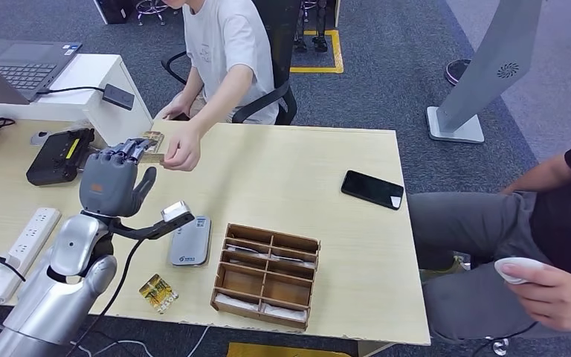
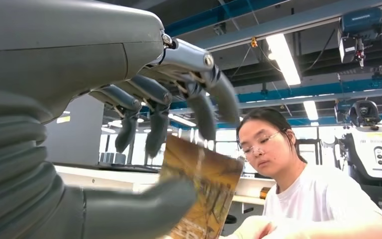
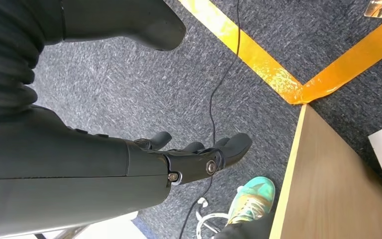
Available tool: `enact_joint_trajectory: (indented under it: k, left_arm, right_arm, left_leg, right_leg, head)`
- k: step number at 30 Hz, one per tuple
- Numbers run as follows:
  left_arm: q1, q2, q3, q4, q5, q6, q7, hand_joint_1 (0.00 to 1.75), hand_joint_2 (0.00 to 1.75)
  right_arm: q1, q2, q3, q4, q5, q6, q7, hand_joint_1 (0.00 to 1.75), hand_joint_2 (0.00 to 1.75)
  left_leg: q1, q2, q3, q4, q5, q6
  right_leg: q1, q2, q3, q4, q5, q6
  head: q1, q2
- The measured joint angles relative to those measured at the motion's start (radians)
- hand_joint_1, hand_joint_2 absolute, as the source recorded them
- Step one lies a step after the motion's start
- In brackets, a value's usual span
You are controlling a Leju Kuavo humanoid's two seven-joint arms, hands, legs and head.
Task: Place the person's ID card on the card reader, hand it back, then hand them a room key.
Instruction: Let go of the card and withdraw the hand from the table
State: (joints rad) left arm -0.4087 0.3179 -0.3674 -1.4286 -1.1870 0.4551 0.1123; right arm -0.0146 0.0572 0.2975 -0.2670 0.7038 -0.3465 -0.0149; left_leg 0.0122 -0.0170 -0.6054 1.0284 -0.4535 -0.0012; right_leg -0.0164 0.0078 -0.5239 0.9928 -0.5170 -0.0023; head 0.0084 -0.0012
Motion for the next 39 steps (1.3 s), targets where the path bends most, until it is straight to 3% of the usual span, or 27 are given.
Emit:
enact_joint_trajectory:
  k: [14, 21, 32, 34, 36, 39]
  left_arm:
    - [0.016, 0.001, 0.005, 0.0, 0.021, 0.02, -0.01, 0.0, 1.75]
    - [0.12, 0.021, 0.082, -0.017, 0.119, 0.065, -0.049, 0.0, 1.75]
    - [0.337, 0.025, 0.344, -0.127, 0.229, 0.155, -0.094, 0.0, 1.75]
    - [0.396, 0.025, 0.406, -0.148, 0.311, 0.18, -0.103, 0.0, 1.75]
    - [0.461, 0.02, 0.511, -0.163, 0.475, 0.159, -0.137, 0.0, 1.75]
    - [0.519, -0.004, 0.757, -0.143, 0.677, 0.027, -0.188, 0.0, 1.75]
  right_arm:
    - [0.001, 0.0, 0.001, 0.0, -0.003, -0.001, 0.0, 0.0, 1.75]
    - [0.024, 0.0, 0.002, 0.002, -0.026, -0.038, -0.012, 0.0, 1.75]
    - [0.052, 0.005, 0.001, 0.026, -0.073, -0.092, -0.044, 0.0, 1.75]
    - [0.056, 0.006, -0.002, 0.031, -0.083, -0.101, -0.04, 0.0, 1.75]
    - [0.063, 0.008, -0.005, 0.039, -0.09, -0.109, -0.027, 0.0, 1.75]
    - [0.072, 0.011, -0.007, 0.054, -0.092, -0.133, -0.025, 0.0, 1.75]
  left_leg:
    - [0.0, 0.0, 0.0, 0.0, 0.0, 0.0]
    - [0.0, 0.0, 0.0, 0.0, 0.0, 0.0]
    - [0.0, 0.001, -0.001, -0.001, -0.002, -0.002]
    - [0.0, 0.004, 0.0, -0.001, -0.002, -0.003]
    - [0.0, 0.006, 0.0, -0.001, -0.003, -0.003]
    - [0.002, 0.006, -0.001, -0.001, -0.004, -0.004]
  right_leg:
    - [0.0, 0.0, 0.0, 0.0, 0.0, 0.0]
    - [0.0, 0.0, 0.0, 0.0, -0.001, 0.0]
    - [0.0, 0.001, 0.0, 0.0, -0.002, -0.001]
    - [0.0, 0.005, 0.001, 0.0, -0.001, -0.001]
    - [0.0, 0.007, 0.001, 0.0, -0.002, -0.001]
    - [0.002, 0.007, 0.0, 0.0, -0.003, -0.002]
  head:
    - [0.0, 0.0]
    - [0.0, 0.0]
    - [0.0, 0.0]
    - [0.0, 0.0]
    - [0.0, 0.0]
    - [0.0, 0.0]
